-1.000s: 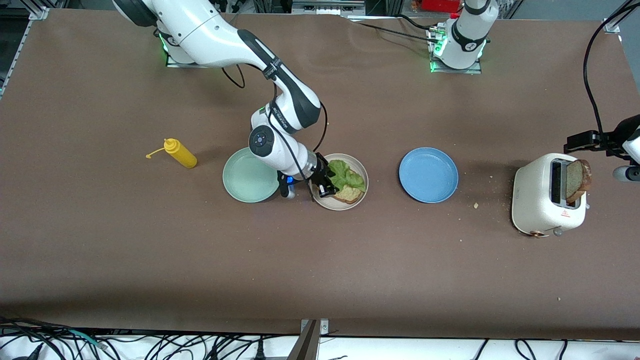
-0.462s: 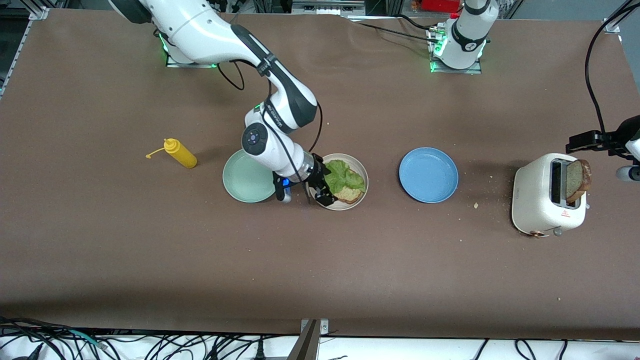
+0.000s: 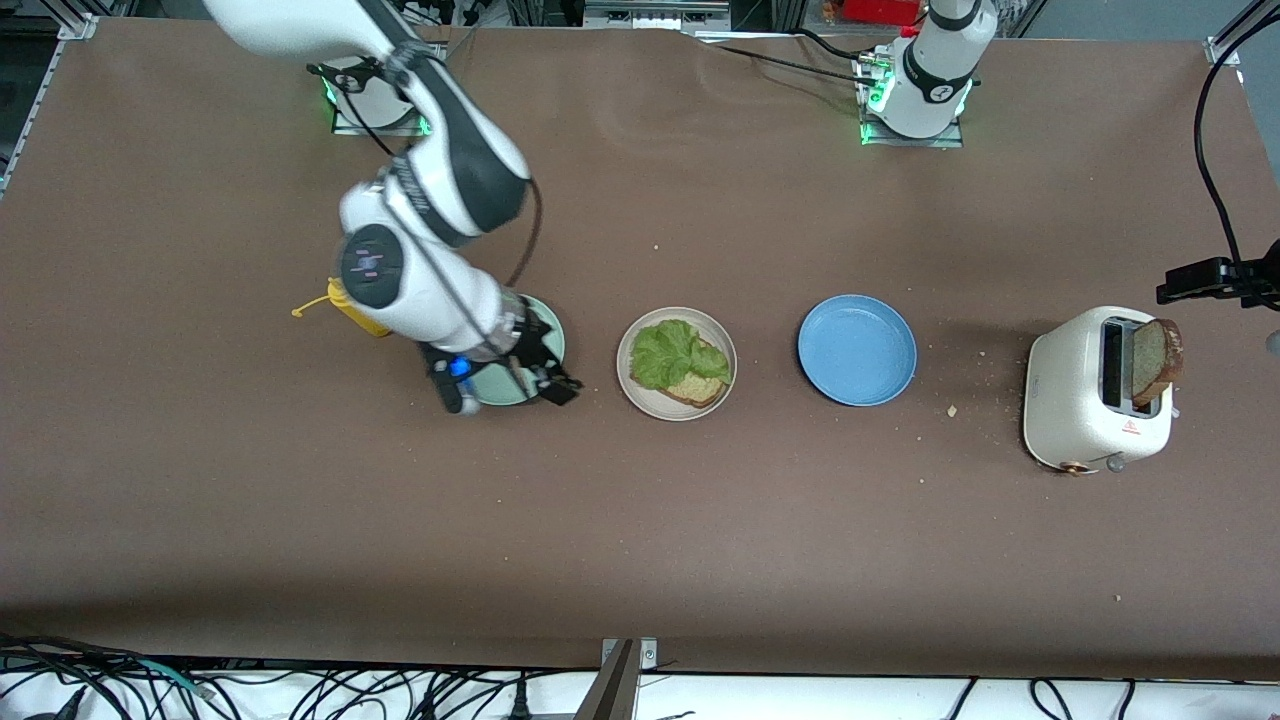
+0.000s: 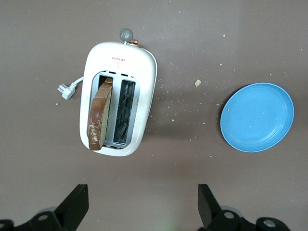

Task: Make sandwich in beige plate with both arms
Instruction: 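Withdraw the right gripper while the left gripper reaches the toaster toast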

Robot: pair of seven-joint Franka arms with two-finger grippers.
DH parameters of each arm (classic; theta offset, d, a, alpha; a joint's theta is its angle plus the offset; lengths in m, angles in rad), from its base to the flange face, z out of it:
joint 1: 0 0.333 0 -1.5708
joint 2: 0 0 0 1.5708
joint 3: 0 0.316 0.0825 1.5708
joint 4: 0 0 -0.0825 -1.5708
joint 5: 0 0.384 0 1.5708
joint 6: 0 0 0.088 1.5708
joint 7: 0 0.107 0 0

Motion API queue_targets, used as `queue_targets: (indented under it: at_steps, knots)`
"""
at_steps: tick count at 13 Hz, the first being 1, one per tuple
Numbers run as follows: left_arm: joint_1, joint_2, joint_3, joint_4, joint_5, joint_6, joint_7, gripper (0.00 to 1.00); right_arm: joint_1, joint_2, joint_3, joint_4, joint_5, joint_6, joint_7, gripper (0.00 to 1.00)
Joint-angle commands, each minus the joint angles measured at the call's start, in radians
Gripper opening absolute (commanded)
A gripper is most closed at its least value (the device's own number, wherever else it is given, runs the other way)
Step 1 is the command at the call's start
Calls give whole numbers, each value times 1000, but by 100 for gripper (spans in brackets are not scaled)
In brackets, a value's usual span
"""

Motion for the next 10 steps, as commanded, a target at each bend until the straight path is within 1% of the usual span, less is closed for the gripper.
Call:
queue_targets:
  at_steps: [1,2,3,5,7,8,10]
  knots:
    - [35,-10,-7,-53,37,68,61,100,-129,-110,14,-27,-13,-196,-269,99]
    - [52,-9,-7,-74,37,105,99,100,-184,-142,14,-27,-17,-271,-390,99]
    - [66,-7,-7,-97,37,143,127,100,-224,-176,11,-27,-41,-334,-516,99]
    - [92,-9,-9,-183,36,264,156,100,-296,-231,6,-27,-127,-430,-759,99]
    - [100,-10,-9,-263,34,385,156,100,-313,-280,-29,-35,-231,-450,-978,99]
    - [100,-12,-9,-301,33,439,159,100,-344,-306,-31,-45,-256,-450,-1084,99]
    - [107,-13,-11,-369,19,546,206,100,-399,-339,-31,-80,-259,-423,-1244,99]
